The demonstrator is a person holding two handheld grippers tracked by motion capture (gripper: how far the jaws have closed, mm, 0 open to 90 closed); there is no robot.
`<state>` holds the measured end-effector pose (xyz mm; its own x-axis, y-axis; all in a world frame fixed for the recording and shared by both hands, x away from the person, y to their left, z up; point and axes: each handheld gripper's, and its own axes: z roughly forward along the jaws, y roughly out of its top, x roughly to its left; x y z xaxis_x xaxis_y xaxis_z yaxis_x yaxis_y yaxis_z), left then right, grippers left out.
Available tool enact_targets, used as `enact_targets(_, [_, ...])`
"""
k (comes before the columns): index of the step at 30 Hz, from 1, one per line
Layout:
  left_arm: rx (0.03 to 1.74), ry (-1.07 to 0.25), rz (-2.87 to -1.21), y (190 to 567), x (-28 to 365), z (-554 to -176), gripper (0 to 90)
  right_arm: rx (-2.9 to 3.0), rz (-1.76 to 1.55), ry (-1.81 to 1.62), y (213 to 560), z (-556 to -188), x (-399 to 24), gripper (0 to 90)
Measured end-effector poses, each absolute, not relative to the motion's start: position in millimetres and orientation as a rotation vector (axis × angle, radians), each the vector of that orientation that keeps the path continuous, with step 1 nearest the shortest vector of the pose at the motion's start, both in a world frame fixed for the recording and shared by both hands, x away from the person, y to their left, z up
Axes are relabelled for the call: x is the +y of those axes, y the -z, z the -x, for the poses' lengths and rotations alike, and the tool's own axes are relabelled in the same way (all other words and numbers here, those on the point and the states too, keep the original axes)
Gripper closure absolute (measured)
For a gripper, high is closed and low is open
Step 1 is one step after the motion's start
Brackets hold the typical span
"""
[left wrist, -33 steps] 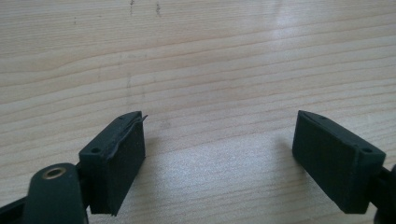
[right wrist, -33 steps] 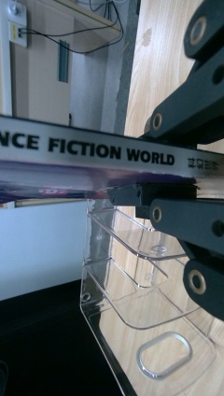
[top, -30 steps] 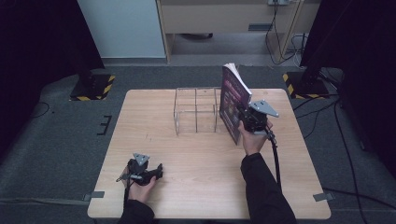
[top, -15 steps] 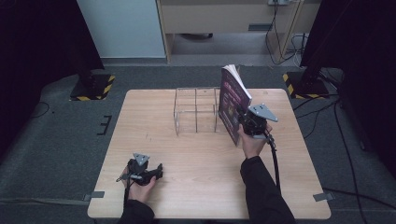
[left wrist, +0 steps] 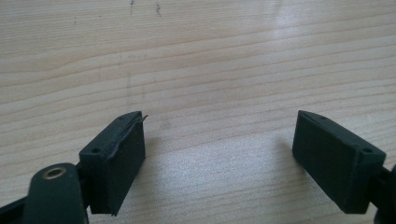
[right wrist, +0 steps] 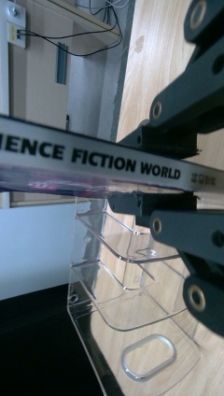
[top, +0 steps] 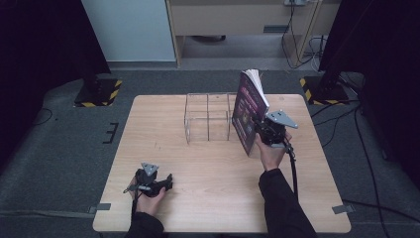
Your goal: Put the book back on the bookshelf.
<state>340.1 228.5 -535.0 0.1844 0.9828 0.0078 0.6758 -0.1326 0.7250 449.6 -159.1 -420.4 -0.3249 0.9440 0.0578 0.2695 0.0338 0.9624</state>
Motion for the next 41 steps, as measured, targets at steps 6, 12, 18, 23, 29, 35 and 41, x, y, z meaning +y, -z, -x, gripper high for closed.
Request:
enact_targets(6, [1.553, -0.676, -1.879, 534.9, 228.5, -340.1, 16.2, 1.685, -1.229, -1.302, 419.8, -450.5, -160.0, 62.4])
enact_targets(12, [1.553, -0.676, -1.879, 534.9, 228.5, -340.1, 16.2, 1.682, -1.217, -1.320, 418.2, -449.4, -162.6, 39.9])
enact_targets(18, [1.553, -0.676, -1.879, 534.9, 228.5, -340.1, 16.2, 1.696, -1.240, -1.422, 415.7, -439.5, -174.4, 26.5])
enact_targets(23, [1.554, -0.676, -1.878, 535.0, 228.5, -340.1, 16.2, 1.730, -1.244, -1.424, 417.2, -425.1, -190.8, 21.1])
enact_targets(29, [1.554, -0.676, -1.879, 535.0, 228.4, -340.3, 16.0, 1.825, -1.267, -1.381, 437.4, -404.0, -214.0, 17.1])
enact_targets(35, [1.553, -0.674, -1.880, 535.0, 228.5, -340.6, 15.7, 1.909, -1.329, -1.262, 470.8, -389.6, -237.8, 15.1])
enact_targets(41, [1.550, -0.669, -1.882, 535.0, 228.6, -340.8, 15.1, 2.013, -1.395, -1.098, 505.2, -377.7, -257.2, 12.3])
